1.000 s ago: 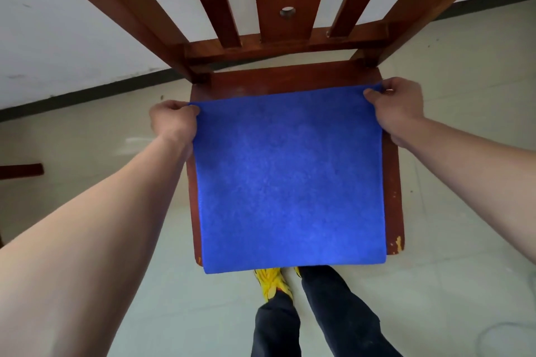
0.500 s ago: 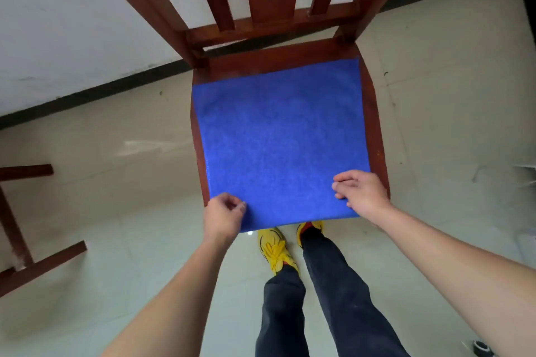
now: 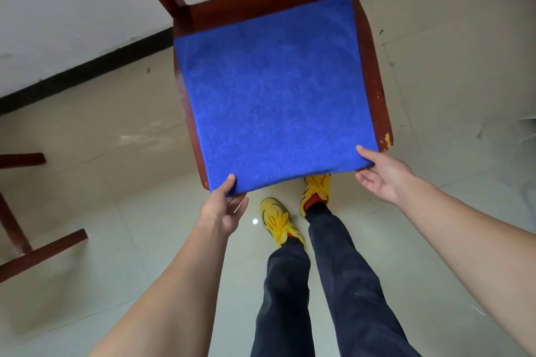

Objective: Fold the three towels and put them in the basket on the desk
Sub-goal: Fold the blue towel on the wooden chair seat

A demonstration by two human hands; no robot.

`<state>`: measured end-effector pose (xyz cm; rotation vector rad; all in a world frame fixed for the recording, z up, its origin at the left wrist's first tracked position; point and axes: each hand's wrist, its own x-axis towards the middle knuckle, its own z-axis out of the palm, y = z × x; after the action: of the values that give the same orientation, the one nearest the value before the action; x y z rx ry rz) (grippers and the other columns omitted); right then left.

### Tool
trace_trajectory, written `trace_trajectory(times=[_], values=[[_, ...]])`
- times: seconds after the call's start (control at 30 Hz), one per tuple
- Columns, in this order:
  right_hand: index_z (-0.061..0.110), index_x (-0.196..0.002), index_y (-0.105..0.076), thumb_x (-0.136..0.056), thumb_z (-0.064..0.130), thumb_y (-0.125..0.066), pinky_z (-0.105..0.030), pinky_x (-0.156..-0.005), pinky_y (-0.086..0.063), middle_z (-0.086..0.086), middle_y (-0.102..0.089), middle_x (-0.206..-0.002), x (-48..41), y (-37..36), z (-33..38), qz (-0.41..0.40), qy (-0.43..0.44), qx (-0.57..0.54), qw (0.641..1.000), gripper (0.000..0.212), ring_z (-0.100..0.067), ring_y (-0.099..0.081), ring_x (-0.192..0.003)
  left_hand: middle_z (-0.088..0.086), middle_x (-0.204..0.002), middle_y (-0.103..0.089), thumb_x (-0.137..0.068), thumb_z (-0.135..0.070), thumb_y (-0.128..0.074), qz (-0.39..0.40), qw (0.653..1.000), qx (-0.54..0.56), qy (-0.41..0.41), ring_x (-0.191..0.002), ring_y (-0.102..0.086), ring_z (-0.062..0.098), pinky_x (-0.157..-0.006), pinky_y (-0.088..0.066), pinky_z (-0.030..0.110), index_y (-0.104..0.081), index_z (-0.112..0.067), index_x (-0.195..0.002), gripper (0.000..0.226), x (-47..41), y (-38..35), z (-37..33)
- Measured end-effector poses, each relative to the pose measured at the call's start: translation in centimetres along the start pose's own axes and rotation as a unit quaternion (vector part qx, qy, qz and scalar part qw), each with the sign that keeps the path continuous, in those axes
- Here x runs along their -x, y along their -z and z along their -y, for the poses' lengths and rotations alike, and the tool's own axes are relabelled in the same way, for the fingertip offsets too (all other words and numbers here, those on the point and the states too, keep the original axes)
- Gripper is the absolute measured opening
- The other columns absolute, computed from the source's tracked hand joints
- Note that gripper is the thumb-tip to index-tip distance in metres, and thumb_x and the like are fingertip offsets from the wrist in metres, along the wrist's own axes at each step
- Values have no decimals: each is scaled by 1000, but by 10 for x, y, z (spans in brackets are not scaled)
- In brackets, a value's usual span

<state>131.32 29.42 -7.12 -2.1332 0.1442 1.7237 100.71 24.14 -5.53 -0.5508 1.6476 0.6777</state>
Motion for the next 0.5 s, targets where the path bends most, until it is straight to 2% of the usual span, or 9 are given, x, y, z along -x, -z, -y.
trace_trajectory(times=[0.07,0.1,0.17,0.2,0.27,0.37,0.43,0.5], values=[[16,-104,-65,-75,26,-80,-24,-53,-49,0,-70,-98,4,5,-8,-29,-8,19,999,34,-11,-63,-72,13,-117,-65,-82,-23,-74,-22,999,-25,-5,-91,-65,17,-74,-51,31,-58,-8,-120,44,4,5,5],[16,-102,-65,-74,28,-81,-24,-52,-48,0,-69,-96,6,9,-11,-41,-12,28,999,34,-10,-61,-70,12,-124,-62,-82,-23,-74,-34,999,-40,-9,-97,-64,17,-76,-50,31,-59,-8,-120,44,5,8,6],[17,-104,-66,-74,31,-81,-27,-55,-48,1,-70,-99,11,19,-16,-44,-1,38,998,36,-10,-65,-79,9,-139,-52,-83,-21,-73,-38,997,-60,-23,-122,-56,19,-82,-48,33,-58,-10,-122,43,8,11,2],[19,-105,-66,-75,32,-80,-29,-58,-49,1,-71,-102,13,23,-17,-38,10,40,998,36,-12,-67,-87,8,-144,-47,-84,-20,-71,-29,997,-68,-30,-128,-51,20,-85,-47,33,-57,-12,-122,41,8,11,-1],[20,-108,-66,-76,32,-79,-31,-65,-50,2,-71,-107,17,26,-15,-33,40,39,998,36,-14,-68,-96,8,-142,-49,-87,-19,-68,-14,994,-99,-43,-122,-53,20,-88,-46,33,-54,-14,-121,37,10,9,-8],[16,-112,-63,-79,29,-77,-32,-69,-52,0,-71,-108,22,32,-16,-39,81,24,996,39,-18,-69,-98,3,-131,-57,-86,-18,-68,-16,986,-154,-62,-108,-58,19,-84,-46,32,-55,-13,-126,43,10,17,-3],[11,-107,-60,-80,26,-77,-31,-69,-54,-3,-71,-105,24,33,-17,-55,103,19,993,35,-19,-69,-94,2,-123,-61,-86,-15,-67,-4,985,-155,-70,-102,-62,18,-82,-47,32,-57,-11,-121,37,11,23,4],[13,-92,-58,-82,23,-75,-28,-62,-53,-7,-70,-99,28,34,-21,-84,129,34,987,23,-20,-68,-79,3,-113,-64,-89,-11,-63,21,990,-129,-60,-93,-64,17,-79,-50,31,-57,-9,-115,27,16,29,11]])
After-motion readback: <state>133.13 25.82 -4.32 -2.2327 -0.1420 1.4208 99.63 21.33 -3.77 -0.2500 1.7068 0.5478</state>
